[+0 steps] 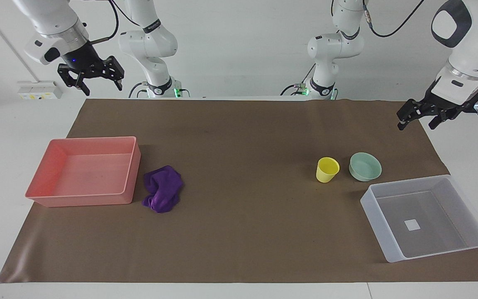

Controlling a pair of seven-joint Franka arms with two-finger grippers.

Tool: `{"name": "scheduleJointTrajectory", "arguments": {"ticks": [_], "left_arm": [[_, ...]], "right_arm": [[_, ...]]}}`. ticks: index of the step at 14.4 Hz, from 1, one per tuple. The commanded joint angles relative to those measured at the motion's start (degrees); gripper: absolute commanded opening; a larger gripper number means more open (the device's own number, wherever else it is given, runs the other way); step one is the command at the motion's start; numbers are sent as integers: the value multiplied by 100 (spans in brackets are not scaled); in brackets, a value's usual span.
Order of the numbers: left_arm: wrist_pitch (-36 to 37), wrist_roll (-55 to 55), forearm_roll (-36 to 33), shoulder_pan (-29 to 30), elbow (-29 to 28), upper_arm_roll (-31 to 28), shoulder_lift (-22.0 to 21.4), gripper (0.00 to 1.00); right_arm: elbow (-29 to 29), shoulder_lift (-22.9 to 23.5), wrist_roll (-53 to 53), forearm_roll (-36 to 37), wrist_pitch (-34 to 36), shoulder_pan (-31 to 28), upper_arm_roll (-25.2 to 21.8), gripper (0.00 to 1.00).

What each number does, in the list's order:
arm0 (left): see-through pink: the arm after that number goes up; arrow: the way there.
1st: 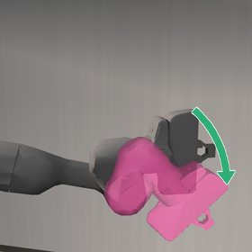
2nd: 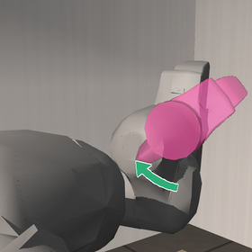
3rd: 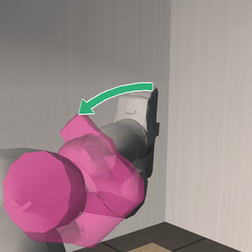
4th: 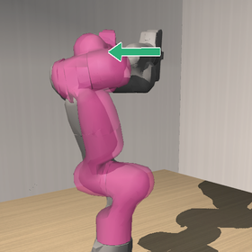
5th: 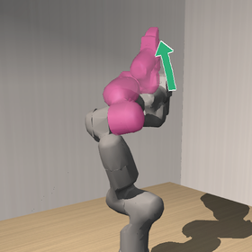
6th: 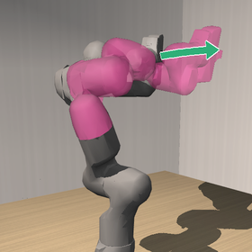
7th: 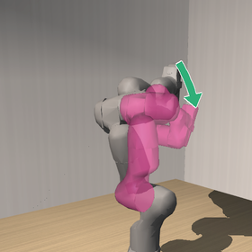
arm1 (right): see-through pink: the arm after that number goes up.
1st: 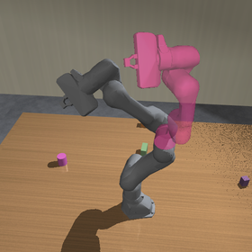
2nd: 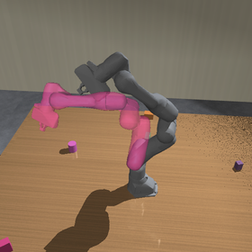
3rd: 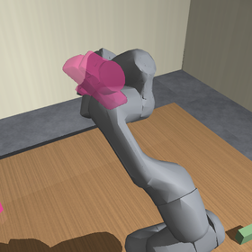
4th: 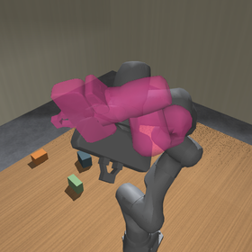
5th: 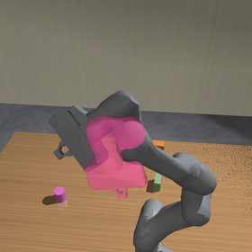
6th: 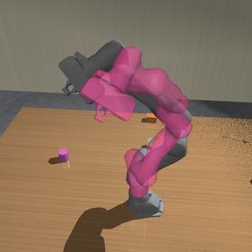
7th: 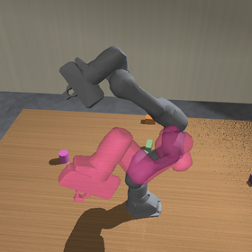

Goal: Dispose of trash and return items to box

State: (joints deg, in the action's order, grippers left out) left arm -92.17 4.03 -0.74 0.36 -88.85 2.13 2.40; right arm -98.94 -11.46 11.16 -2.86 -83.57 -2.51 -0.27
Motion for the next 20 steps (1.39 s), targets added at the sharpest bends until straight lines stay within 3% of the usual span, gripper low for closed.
{"name": "scheduleJointTrajectory", "arguments": {"ticks": [1,4,5,7,8,15,18,19,20], "left_arm": [[-152,-69,4,-27,-220,-28,-152,100],[-379,-104,3,-1,-701,-28,-379,100],[-816,-261,3,-1,-1400,-28,-668,100],[-2002,-543,3,25,-2799,-28,-1117,100],[-2294,-570,3,60,-3187,-28,-1101,100],[-4035,-579,3,271,-4403,-28,-512,100],[-4615,-579,3,280,-4773,-28,-416,100],[-4704,-596,3,280,-4808,-28,-329,97],[-4740,-779,3,272,-4809,-28,-232,64]], "right_arm": [[-221,-137,132,83,-142,13,96,100],[-335,-163,238,84,-159,-65,115,100],[-519,-242,220,75,-290,-74,106,99],[-574,54,221,75,-800,13,150,99],[-495,317,159,40,-862,92,228,100],[-468,1935,44,4,-2636,708,238,100],[-687,2314,71,-4,-3313,813,247,100],[-705,2515,62,-4,-3515,822,247,100],[-705,2700,53,-4,-3761,831,247,100]]}}
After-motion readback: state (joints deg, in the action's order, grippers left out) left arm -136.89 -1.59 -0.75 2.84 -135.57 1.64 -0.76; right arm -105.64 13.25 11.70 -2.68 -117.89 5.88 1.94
